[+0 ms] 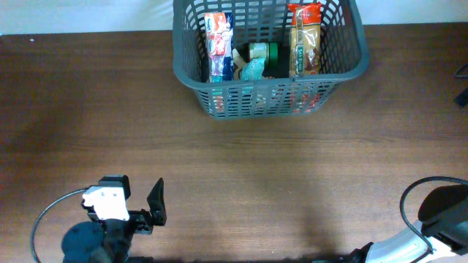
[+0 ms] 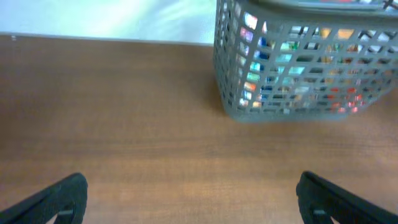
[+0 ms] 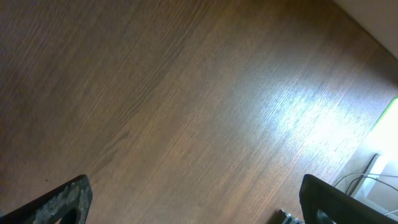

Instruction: Pack container

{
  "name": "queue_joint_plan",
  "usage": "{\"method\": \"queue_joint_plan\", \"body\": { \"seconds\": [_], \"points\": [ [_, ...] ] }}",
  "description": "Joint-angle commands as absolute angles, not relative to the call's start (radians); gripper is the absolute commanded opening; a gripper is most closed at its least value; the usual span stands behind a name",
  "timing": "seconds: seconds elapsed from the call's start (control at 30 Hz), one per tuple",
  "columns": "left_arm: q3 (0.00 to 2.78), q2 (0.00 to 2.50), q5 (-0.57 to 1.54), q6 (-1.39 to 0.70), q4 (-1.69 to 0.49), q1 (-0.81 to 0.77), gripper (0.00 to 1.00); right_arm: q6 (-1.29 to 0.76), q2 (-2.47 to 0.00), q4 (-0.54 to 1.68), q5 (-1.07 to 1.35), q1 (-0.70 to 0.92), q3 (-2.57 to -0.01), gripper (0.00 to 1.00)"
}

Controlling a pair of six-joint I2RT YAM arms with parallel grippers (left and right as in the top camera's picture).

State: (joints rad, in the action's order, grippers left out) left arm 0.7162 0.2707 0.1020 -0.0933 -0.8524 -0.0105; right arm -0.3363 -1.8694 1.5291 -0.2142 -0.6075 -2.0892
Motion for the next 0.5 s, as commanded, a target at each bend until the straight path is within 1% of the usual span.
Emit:
{"method": "queue_joint_plan", "body": {
  "seconds": [0.0,0.3,0.47],
  "points": [
    [0.603,0.190,0.117,-0.073,-0.765,-0.005,0.99,-0.342,-1.871,1.528,-0.213,-0.609,-2.083,0.99],
    [0.400,0.103,0.128,-0.073,-0.497,-0.005,0.99,-0.342,-1.871,1.528,-0.213,-0.609,-2.083,0.99],
    [0.289,0.072,0.128,-0.073,-0.444,-0.005,0.99,-0.342,-1.871,1.528,-0.213,-0.609,-2.083,0.99]
  ]
}}
